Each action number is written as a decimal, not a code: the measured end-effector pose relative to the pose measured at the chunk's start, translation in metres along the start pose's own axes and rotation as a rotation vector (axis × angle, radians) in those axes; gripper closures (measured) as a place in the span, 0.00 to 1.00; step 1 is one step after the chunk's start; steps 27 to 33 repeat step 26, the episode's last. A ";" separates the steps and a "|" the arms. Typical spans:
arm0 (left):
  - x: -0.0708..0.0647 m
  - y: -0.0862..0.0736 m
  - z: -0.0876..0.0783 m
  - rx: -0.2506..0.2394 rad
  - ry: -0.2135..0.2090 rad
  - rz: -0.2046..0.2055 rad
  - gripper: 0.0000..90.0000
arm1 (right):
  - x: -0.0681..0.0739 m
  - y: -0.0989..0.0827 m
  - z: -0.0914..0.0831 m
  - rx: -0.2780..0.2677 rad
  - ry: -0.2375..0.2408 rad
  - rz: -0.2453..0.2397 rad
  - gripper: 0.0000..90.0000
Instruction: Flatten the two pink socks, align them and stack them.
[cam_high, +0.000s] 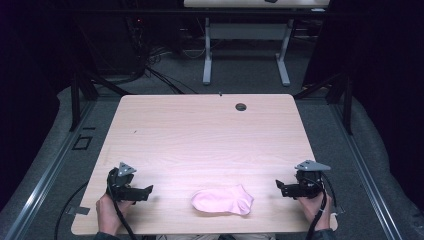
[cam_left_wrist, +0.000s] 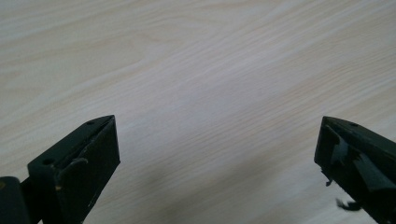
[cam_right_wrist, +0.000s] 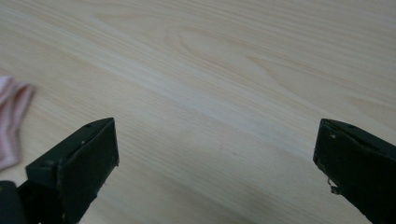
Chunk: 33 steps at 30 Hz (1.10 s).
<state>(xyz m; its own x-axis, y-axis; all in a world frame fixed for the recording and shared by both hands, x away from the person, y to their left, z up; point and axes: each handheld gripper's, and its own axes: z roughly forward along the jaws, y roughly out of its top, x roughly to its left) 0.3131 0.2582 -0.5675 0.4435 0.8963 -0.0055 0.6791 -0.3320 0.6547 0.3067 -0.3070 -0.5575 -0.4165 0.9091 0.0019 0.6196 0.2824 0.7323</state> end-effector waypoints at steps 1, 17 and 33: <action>0.005 -0.005 0.005 0.004 0.015 -0.014 0.00 | -0.008 -0.004 0.005 0.014 -0.016 0.007 0.00; 0.023 -0.019 0.017 -0.079 0.045 -0.048 0.00 | -0.025 -0.021 0.024 0.035 -0.055 0.061 0.00; 0.026 -0.015 0.021 -0.077 0.050 -0.049 0.00 | -0.025 -0.022 0.024 0.031 -0.056 0.061 0.00</action>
